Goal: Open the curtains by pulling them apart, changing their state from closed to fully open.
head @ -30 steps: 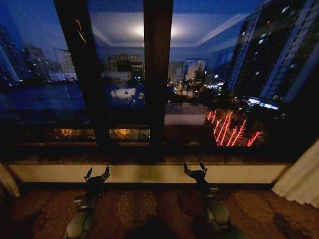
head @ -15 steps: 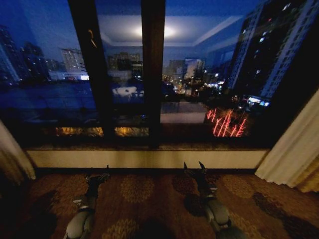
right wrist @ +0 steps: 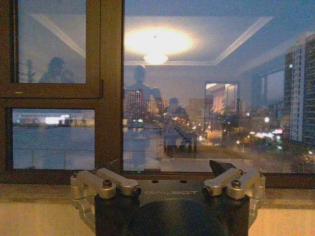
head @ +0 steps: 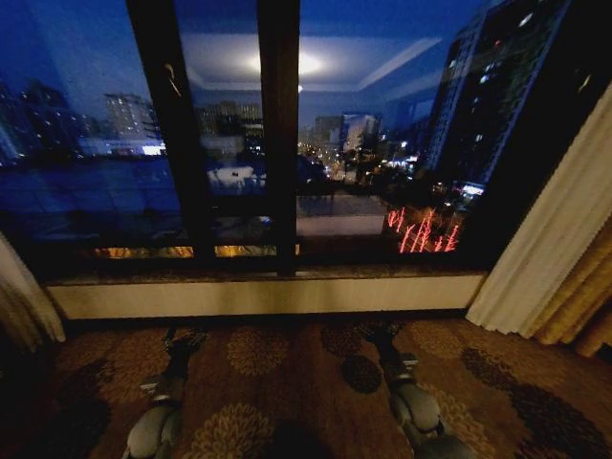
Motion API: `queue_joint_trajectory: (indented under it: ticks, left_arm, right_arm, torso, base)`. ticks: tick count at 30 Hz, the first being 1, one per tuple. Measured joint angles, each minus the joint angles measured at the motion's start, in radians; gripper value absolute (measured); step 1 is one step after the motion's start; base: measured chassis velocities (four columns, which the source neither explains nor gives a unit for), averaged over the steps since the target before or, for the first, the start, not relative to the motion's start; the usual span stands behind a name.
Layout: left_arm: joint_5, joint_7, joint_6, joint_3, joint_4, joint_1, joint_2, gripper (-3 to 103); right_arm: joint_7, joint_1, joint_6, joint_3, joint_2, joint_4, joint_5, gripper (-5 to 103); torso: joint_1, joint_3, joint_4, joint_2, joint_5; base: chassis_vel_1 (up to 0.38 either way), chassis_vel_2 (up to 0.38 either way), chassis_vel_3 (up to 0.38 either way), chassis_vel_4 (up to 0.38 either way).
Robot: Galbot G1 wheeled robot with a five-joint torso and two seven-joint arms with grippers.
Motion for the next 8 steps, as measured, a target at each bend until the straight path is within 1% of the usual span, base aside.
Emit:
queue_joint_trajectory:
  ticks: [2,8]
  left_arm:
    - [0.0,0.0,0.0,0.0,0.0,0.0,0.0,100]
    - [0.0,0.0,0.0,0.0,0.0,0.0,0.0,100]
  right_arm:
    - [0.0,0.0,0.0,0.0,0.0,0.0,0.0,100]
    - [0.0,0.0,0.0,0.0,0.0,0.0,0.0,100]
  torso:
    - [-0.001,0.0,-0.0002,0.0,-0.0007]
    - [-0.002,-0.001,-0.0002,0.001,-0.0006]
  base:
    - [0.0,0.0,0.0,0.0]
    - [0.068,-0.023,-0.048,0.028]
